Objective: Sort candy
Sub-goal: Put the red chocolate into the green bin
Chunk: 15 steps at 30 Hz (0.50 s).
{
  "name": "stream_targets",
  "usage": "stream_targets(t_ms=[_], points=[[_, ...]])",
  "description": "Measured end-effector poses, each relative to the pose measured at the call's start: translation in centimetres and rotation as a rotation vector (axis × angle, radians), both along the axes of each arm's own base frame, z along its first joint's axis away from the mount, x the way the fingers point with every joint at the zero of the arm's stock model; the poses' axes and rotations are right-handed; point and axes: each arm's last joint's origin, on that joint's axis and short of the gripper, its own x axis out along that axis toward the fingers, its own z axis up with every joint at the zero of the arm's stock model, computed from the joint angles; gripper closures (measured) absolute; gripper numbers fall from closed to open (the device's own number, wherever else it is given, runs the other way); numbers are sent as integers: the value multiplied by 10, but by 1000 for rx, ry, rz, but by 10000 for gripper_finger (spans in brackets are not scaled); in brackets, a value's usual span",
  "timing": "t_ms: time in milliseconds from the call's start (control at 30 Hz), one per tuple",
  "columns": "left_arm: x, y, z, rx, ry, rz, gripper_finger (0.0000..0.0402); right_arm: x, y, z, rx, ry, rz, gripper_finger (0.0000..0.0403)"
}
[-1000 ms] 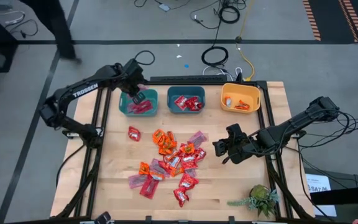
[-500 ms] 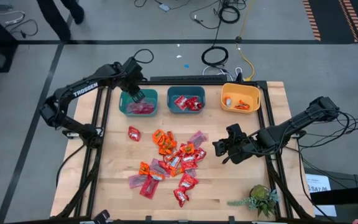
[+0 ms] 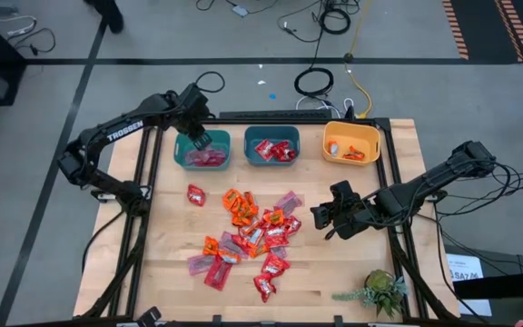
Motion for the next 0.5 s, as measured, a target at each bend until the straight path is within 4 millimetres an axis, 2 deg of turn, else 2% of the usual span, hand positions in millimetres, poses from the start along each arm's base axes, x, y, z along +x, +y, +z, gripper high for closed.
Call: stream_targets(t_ms=[500], points=[[0,-1,0,-21,-11,32,298,1,0,1,1,-8,4,206]])
